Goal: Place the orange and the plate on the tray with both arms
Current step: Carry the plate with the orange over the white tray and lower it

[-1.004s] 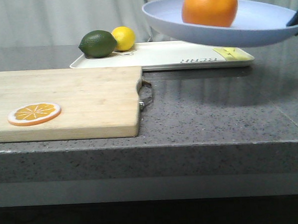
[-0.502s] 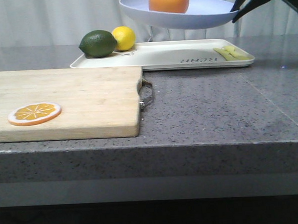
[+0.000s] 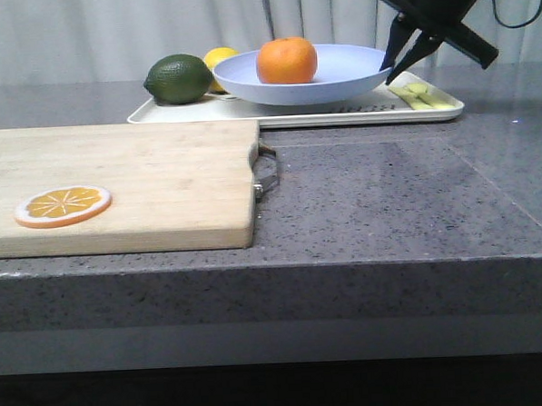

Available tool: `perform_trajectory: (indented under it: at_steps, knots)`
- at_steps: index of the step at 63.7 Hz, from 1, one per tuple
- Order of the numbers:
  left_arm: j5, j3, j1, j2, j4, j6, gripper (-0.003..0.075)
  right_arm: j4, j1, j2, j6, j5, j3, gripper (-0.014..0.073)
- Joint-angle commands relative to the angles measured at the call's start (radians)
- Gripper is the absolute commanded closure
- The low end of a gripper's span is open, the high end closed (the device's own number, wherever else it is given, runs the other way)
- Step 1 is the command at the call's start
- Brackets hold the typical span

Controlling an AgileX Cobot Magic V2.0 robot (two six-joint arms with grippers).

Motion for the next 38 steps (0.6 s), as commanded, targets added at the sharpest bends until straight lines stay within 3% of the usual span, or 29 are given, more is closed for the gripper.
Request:
perform_trajectory:
  at_steps: [1, 24, 31, 38]
  knots:
    - [-0.07, -0.029, 0.003, 0.0, -0.012, -0.001, 0.0046, 0.034, -0.002, -0.067, 0.005, -0.05, -0.047, 0.0663]
    - [-0.07, -0.029, 0.003, 0.0, -0.012, -0.001, 0.0046, -0.001, -0.002, -0.059, 0.005, -0.055, -0.047, 0.0655]
    - [-0.07, -0.029, 0.003, 0.0, -0.012, -0.001, 0.0046, -0.001, -0.002, -0.059, 0.005, -0.051, -0.047, 0.0564]
    - [-0.07, -0.029, 0.003, 0.0, -0.012, -0.001, 0.0046, -0.001, -0.002, -0.059, 0.005, -0.054, -0.047, 0.0395]
